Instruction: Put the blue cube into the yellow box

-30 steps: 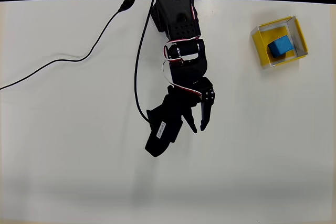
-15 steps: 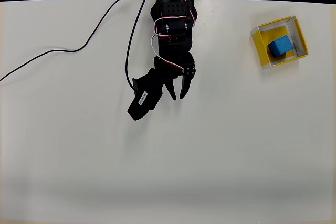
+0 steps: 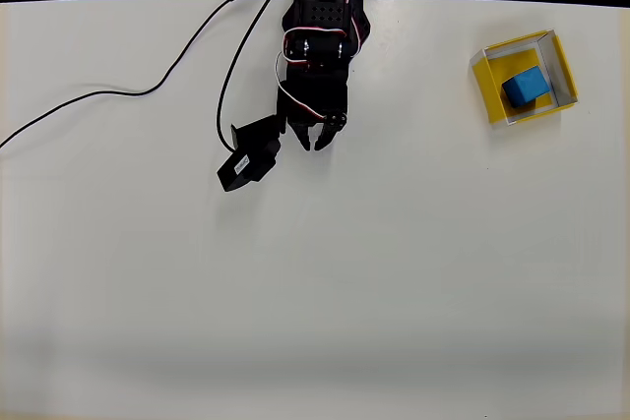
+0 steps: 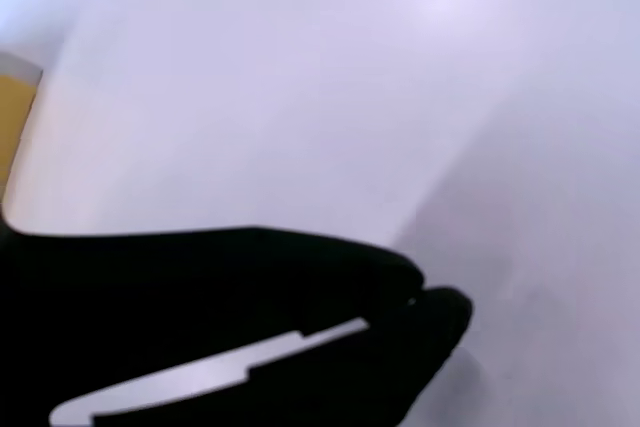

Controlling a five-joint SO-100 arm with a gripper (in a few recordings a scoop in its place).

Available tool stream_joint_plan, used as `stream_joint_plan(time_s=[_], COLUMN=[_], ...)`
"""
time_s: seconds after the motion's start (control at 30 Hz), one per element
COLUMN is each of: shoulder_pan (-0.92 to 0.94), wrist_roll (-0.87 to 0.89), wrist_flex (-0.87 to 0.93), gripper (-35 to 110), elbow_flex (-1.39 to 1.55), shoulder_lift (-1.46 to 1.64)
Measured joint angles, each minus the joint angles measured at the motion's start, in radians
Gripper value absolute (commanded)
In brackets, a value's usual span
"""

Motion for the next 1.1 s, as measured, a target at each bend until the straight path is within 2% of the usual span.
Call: stream_joint_plan(time_s=[0.17,1.1], shoulder_pan=[0.000,0.012], wrist_roll=[0.035,0.048], wrist_flex=[0.103,0.106], gripper=[0,0], elbow_flex=[0.000,0.000], shoulder_lift=[0.000,0.000])
